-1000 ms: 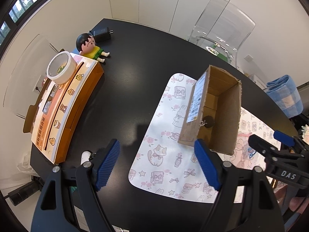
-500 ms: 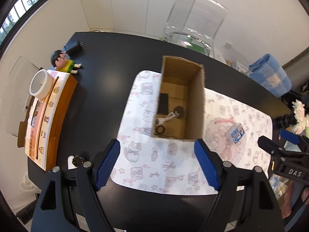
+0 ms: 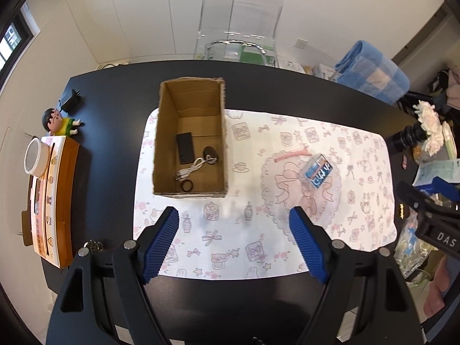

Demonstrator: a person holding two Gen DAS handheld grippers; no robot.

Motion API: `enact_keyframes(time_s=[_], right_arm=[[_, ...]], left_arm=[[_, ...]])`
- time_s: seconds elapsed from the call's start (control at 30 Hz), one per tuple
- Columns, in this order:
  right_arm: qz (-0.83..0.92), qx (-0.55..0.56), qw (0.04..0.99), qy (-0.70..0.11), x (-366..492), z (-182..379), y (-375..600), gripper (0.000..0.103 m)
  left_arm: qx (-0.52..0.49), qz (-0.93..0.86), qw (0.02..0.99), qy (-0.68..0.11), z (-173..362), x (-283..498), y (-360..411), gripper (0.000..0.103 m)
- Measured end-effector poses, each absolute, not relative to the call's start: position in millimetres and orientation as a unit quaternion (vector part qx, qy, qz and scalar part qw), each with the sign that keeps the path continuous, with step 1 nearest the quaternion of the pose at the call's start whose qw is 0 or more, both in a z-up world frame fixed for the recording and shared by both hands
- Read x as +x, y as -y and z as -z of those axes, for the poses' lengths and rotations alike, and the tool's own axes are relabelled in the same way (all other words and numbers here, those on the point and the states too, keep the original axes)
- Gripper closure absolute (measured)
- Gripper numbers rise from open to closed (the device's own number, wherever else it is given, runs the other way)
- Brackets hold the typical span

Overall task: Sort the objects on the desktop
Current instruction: 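Withdraw both tools from the box back over the mat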

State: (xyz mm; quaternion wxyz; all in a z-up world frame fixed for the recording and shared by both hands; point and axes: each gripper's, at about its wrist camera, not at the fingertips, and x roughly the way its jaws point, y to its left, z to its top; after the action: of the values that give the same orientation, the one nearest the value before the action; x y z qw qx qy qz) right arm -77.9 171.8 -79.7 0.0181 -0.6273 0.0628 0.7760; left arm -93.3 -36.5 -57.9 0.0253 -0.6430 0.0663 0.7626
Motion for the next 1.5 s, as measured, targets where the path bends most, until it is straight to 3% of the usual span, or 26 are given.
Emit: enact_keyframes(time_s=[0.47, 1.03, 1.5], right_arm=[[-0.788, -0.601, 0.035, -0.128, -41.3, 78.8, -236.8, 0.000], [-0.794, -0.598, 0.027, -0.109, -12.5, 83.6, -276.8, 0.000], [-0.773, -0.627, 0.009, -0.099, -27.6, 134.5, -283.3, 0.000]], left_arm=[[-0.654, -0.749, 0.046, -0.093, 71.8, -75.5, -19.0, 0.025], [-0.665, -0.741, 0.037, -0.084, 94.5, -54.8, -51.2, 0.025], [-0.678, -0.732, 0.024, -0.068, 138.9, -76.1, -63.1, 0.025]])
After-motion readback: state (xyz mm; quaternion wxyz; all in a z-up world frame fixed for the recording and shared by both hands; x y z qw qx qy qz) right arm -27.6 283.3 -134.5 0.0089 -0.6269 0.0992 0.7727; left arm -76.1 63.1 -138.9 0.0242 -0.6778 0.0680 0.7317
